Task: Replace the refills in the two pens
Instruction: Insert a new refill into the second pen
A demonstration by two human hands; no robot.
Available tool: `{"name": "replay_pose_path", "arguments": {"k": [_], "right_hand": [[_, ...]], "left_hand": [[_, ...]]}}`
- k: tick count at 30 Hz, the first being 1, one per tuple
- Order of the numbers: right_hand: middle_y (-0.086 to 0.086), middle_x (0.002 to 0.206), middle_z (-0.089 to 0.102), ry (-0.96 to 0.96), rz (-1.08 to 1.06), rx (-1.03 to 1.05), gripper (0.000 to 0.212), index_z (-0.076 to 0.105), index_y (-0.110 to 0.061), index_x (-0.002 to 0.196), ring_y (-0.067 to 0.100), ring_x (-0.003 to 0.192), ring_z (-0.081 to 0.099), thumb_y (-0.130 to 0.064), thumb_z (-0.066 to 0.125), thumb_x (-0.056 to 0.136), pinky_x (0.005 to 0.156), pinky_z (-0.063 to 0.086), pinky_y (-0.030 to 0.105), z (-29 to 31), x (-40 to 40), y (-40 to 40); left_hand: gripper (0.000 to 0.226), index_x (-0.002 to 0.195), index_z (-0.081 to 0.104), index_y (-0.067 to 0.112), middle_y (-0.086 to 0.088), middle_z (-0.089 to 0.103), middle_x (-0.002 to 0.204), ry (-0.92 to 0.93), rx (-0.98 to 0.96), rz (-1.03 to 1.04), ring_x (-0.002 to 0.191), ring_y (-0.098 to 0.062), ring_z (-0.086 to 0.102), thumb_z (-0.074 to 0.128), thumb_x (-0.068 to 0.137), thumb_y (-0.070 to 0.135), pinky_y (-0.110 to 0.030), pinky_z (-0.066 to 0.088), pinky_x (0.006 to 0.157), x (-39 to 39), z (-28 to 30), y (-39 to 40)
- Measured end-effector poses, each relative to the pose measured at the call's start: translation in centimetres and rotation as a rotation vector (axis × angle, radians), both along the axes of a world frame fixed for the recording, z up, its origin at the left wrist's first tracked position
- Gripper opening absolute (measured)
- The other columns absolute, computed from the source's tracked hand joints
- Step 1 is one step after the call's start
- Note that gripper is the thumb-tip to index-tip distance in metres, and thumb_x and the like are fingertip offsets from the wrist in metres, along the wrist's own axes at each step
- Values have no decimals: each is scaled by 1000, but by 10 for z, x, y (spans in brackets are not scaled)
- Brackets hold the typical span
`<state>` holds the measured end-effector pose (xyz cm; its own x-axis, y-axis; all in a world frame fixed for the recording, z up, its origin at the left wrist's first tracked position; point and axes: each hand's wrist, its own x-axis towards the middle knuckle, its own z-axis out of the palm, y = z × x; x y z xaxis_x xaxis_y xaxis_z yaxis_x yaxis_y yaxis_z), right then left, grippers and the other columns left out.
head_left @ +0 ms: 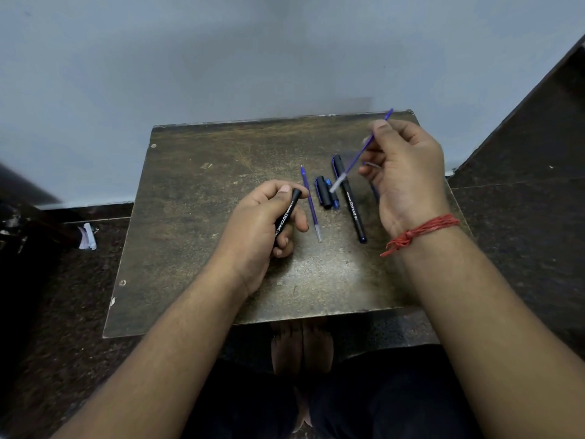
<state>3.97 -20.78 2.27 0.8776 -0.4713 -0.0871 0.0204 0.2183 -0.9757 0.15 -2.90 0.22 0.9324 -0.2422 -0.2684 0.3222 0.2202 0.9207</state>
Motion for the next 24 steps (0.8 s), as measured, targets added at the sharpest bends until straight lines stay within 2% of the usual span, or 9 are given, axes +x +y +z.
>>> {"name": "replay_pose_path", "arguments": {"k": [3,5,8,11,15,19,24], "right_hand": [[-6,68,61,30,-81,-183,11,70,-14,89,7,57,55,-18,62,95,52,47,24,-2,3,-20],[-10,75,66,65,-112,-422,14,74,-17,92,4,68,60,-23,61,93,66,48,23,-3,4,-32],[-7,96,71,181,-36,-809,20,75,-19,103,8,88,61,-27,58,95,78,43,20,-10,3,-42],[-1,100,70,338,63,-1035,18,72,-21,103,16,91,60,-28,57,96,80,45,26,-18,3,-43],[4,106,68,430,145,-1158,14,66,-22,102,27,102,61,-29,55,97,89,52,39,-17,0,-37],[2,109,67,450,176,-1236,13,63,-23,106,27,109,58,-30,54,98,91,50,39,-15,-1,-36],[0,107,67,455,185,-1235,12,62,-25,104,26,108,57,-30,55,97,90,50,39,-15,-2,-36]], "left_hand": [[25,97,66,14,-4,59,62,7,2,11,41,-9,33,44,105,21,-19,26,38,0,0,1],[25,99,66,12,-4,59,62,11,0,21,41,-9,33,43,105,20,-19,26,38,0,1,1],[24,101,65,11,-4,59,61,13,-5,31,41,-9,33,43,106,19,-19,25,39,0,1,1],[23,102,64,9,-4,59,62,9,1,38,42,-9,33,43,105,18,-20,25,39,-1,0,1],[23,101,64,7,-5,58,62,6,-4,50,41,-9,32,44,104,17,-19,23,39,-1,1,1],[23,101,64,8,-5,58,61,14,-4,50,41,-9,32,44,104,18,-19,24,38,-1,2,0],[23,101,63,7,-5,57,61,21,-1,51,41,-9,33,43,104,18,-19,24,37,-2,3,0]]}}
